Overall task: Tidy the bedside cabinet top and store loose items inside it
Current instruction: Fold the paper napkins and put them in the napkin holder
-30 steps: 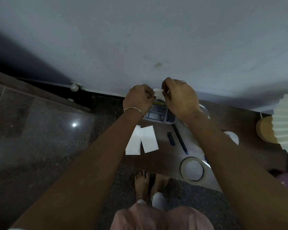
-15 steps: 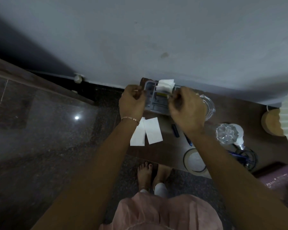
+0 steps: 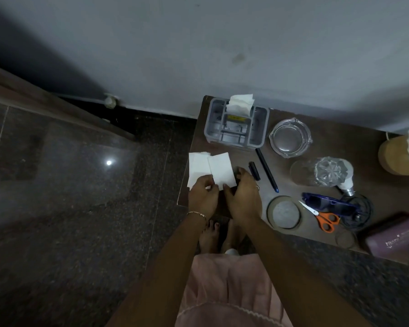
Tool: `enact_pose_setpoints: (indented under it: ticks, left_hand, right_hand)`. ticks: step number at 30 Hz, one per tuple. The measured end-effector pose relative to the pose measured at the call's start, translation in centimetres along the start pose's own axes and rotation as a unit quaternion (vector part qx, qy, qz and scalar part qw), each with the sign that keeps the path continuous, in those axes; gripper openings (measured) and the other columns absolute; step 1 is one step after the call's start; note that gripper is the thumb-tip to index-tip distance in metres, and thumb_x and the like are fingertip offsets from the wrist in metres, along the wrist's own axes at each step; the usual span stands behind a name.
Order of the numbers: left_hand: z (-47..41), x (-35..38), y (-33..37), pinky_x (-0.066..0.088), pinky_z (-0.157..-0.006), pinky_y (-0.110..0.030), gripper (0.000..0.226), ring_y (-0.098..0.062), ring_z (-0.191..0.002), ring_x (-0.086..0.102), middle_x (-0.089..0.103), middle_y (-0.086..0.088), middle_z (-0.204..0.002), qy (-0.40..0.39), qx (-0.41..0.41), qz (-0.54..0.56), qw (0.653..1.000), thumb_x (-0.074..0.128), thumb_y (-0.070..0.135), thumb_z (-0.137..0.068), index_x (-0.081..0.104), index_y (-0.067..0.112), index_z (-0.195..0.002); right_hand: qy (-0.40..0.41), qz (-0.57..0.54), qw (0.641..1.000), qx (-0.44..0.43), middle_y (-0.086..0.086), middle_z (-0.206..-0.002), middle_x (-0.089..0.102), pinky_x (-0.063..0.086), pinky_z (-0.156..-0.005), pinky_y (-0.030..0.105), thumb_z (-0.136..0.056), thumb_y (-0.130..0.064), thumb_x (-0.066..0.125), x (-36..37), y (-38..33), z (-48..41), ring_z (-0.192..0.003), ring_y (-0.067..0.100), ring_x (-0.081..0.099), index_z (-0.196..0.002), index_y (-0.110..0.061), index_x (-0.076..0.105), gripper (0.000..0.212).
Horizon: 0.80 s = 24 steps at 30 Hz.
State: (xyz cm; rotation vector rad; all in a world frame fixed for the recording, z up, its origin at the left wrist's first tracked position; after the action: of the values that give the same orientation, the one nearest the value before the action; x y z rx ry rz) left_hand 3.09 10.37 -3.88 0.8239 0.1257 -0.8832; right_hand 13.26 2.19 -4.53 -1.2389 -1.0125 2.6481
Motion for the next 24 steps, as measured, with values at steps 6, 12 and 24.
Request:
enact_pose_setpoints:
  ticks: [6,12,24]
  left_hand:
    - [-0.8,0.8,-0.5,0.045,-0.099,-0.032,0.038,-0.021,-0.108,0.058,0.063,-0.005,-0.116,-0.03,-0.026,0.026,0.999,0.062,0.018,-0.086,0.056,0.011,-0.122]
    - [-1.5,1.2,-1.8,0.049,-0.094,-0.041,0.009,-0.03,-0.104,0.064,0.068,-0.011,-0.103,-0.062,-0.091,0.108,0.988,0.064,0.017,-0.083,0.064,0.021,-0.091]
    - [-0.4,1.9,-2.3,0.052,-0.073,-0.029,0.031,-0.032,-0.104,0.065,0.067,-0.018,-0.113,-0.112,-0.136,0.198,0.964,0.063,0.017,-0.088,0.062,0.004,-0.116]
  right_hand:
    - [-0.022,-0.138,0.985,0.102,0.009,-0.118,0.063,0.05,-0.085,0.033,-0.082,-0.022,0.071,1.1,0.8,-0.4,-0.107,0.026,0.061,-0.123,-0.01,0.049,0.048]
    - [-0.019,-0.219,0.96,0.172,0.009,-0.108,0.07,0.052,-0.086,0.033,-0.083,-0.019,0.071,1.7,1.4,-0.2,-0.099,0.025,0.065,-0.11,-0.009,0.065,0.029]
    - [0.009,-0.392,0.886,0.247,0.005,-0.098,0.064,0.055,-0.073,0.031,-0.083,0.001,0.063,0.4,0.9,2.0,-0.096,0.026,0.064,-0.108,-0.008,0.059,0.026]
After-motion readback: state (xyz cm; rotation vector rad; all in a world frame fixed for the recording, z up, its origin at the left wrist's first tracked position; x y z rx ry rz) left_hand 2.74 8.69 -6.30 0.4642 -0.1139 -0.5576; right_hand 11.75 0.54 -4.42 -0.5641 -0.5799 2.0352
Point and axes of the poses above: each hand's wrist, its own z-axis away from the middle knuckle, its own x-axis out of the palm, y = z × x, the point moved 6 cm from there along -z, towards the middle knuckle
